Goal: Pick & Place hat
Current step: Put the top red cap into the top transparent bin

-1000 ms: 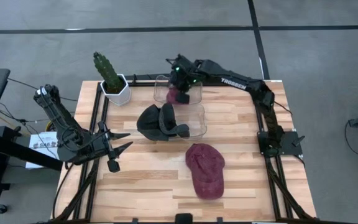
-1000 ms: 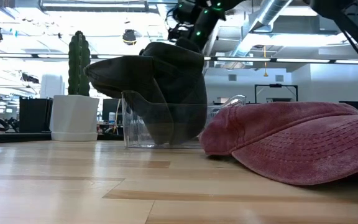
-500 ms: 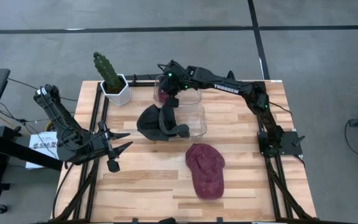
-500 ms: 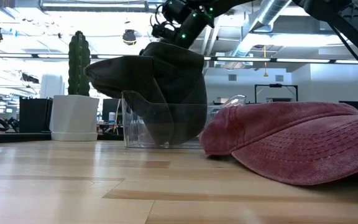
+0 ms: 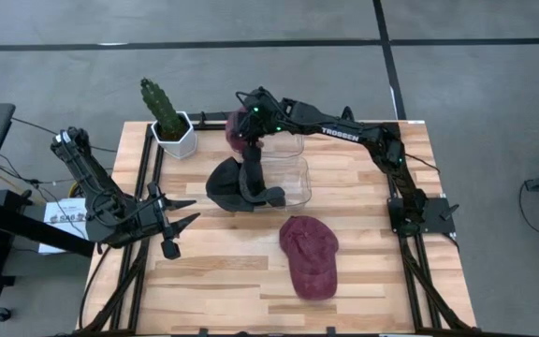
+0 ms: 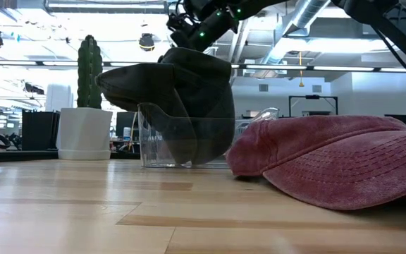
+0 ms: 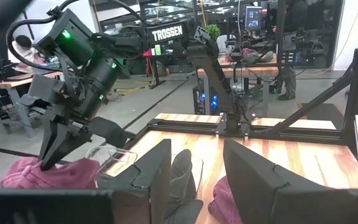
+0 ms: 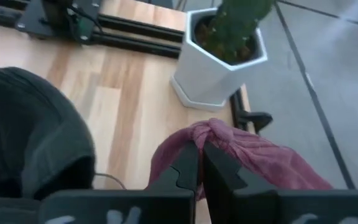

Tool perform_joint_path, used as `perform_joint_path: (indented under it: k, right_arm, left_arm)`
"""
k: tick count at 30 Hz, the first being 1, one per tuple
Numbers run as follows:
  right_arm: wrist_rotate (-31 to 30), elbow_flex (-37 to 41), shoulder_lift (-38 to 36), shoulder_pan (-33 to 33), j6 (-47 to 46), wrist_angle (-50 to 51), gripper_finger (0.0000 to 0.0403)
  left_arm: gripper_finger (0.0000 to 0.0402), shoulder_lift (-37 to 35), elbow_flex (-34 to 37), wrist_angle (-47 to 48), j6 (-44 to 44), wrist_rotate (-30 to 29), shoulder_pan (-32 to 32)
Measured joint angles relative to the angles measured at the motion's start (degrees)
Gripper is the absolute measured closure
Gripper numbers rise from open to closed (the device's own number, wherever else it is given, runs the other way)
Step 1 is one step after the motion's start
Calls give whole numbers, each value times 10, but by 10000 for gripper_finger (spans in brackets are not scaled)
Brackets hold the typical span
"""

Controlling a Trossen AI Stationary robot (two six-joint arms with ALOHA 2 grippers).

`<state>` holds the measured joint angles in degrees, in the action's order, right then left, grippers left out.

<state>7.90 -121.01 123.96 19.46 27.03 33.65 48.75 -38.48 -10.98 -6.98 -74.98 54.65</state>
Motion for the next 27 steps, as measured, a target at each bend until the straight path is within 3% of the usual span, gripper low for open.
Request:
perform_joint_path:
  k: [4, 22, 27]
  right_arm:
    - [26, 0, 8, -2, -5, -3, 401]
    - [27, 0, 54, -10, -17, -11, 396]
    - [27, 0, 54, -20, -12, -10, 378]
  left_arm:
    - [257, 0, 0, 0, 0, 0, 0]
    - [257, 0, 0, -2, 0, 0, 0]
    - [257, 0, 0, -2, 0, 0, 0]
